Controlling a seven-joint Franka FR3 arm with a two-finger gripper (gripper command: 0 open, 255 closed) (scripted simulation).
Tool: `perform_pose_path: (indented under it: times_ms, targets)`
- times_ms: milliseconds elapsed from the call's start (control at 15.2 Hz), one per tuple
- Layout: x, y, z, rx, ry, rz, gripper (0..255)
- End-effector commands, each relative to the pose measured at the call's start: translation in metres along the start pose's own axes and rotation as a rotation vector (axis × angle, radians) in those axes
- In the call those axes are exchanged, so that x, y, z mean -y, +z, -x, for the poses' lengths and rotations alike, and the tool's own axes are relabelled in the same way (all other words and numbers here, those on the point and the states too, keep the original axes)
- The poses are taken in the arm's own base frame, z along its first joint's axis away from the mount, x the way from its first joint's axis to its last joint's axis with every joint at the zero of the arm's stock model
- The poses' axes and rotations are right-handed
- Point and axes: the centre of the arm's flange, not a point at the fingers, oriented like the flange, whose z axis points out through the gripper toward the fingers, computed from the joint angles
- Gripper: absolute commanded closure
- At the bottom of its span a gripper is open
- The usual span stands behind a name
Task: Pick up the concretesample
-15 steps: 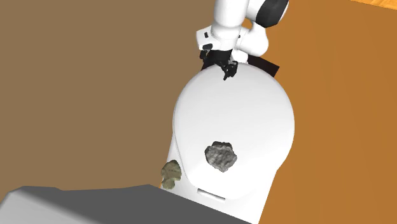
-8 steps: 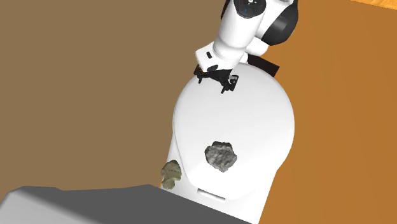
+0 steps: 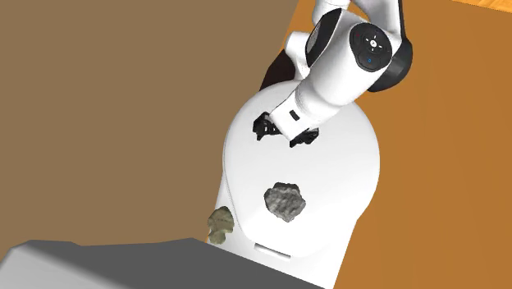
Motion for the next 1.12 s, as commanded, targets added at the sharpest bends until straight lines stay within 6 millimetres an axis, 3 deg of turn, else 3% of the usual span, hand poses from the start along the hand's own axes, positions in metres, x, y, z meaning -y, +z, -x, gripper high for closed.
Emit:
perform_pose_path:
  times_ms: [0,594,1056]
  targets:
    - [0.014,-0.006,-0.021,-0.009,-0.075,0.037,0]
    - [0.090,-0.029,-0.111,-0.048,-0.406,0.199,0]
    - [0.101,0.001,-0.110,-0.049,-0.408,0.200,0]
